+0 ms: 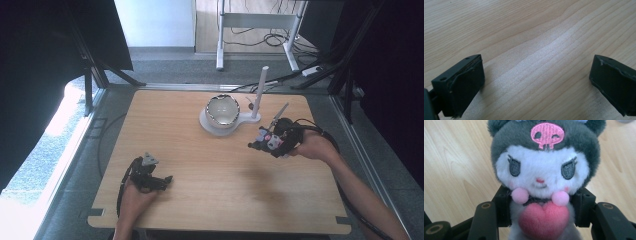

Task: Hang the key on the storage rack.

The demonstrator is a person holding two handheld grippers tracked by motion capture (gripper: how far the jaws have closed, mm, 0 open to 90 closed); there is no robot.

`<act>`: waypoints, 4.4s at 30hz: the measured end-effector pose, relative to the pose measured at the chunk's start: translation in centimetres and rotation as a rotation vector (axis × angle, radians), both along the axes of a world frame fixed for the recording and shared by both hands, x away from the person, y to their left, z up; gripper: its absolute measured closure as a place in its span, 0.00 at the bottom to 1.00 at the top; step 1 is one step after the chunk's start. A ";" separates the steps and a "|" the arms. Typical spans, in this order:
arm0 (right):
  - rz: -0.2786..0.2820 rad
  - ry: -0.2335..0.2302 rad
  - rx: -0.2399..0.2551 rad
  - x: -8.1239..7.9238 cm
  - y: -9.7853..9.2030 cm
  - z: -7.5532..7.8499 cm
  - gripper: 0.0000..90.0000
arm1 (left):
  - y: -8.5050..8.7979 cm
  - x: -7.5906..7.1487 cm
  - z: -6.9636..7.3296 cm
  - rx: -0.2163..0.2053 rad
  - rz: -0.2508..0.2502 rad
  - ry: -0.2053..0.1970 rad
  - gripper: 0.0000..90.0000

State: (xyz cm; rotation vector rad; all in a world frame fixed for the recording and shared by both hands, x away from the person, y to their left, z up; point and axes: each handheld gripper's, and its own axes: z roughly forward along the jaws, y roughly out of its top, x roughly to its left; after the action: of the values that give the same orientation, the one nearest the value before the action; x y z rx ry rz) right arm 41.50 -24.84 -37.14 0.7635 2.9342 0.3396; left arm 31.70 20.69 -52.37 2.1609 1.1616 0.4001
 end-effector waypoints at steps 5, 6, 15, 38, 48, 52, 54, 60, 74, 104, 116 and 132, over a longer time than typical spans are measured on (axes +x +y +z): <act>-0.036 -0.007 0.001 1.1 -1.0 1.2 0.50 | 0.0 0.0 0.0 0.002 -0.002 -0.001 0.00; -0.046 -0.009 0.004 1.3 -1.2 1.5 0.50 | 0.0 0.0 0.0 0.002 -0.003 -0.001 0.00; -0.127 -0.028 0.016 3.3 -2.9 3.7 0.50 | 0.0 0.0 0.0 0.002 -0.002 -0.001 0.00; -0.295 -0.090 0.042 8.7 -5.7 7.7 0.50 | 0.0 0.0 0.0 0.002 -0.004 0.001 0.00; -0.347 -0.112 0.062 10.9 -5.6 8.5 0.50 | 0.0 0.0 0.0 0.002 -0.004 0.001 0.00; -0.370 -0.121 0.063 11.7 -5.4 8.9 0.50 | 0.0 0.0 0.0 0.001 -0.004 0.001 0.00; -0.377 -0.128 0.066 12.0 -5.3 9.1 0.50 | 0.0 0.0 0.0 0.002 -0.004 0.001 0.00; -0.388 -0.150 0.078 12.7 -4.6 9.7 0.50 | 0.0 0.0 0.0 0.002 -0.004 0.001 0.00; -0.328 -0.136 0.109 11.8 -2.9 10.1 0.50 | 0.0 0.0 0.0 0.002 -0.004 0.001 0.00; -0.308 -0.052 0.050 13.0 -1.7 2.7 0.49 | 0.0 0.0 0.0 0.002 -0.003 -0.001 0.00; -0.282 -0.060 0.060 13.5 -1.0 0.2 0.44 | 0.0 0.0 0.0 0.003 -0.003 0.001 0.00; -0.189 -0.115 0.032 12.2 -0.2 0.4 0.18 | 0.0 0.0 0.0 0.003 -0.003 0.001 0.00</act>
State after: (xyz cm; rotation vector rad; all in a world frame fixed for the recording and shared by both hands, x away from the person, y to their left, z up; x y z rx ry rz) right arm 53.66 -25.09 -36.70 0.9812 2.7288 0.3997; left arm 31.71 20.72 -52.35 2.1656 1.1585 0.4000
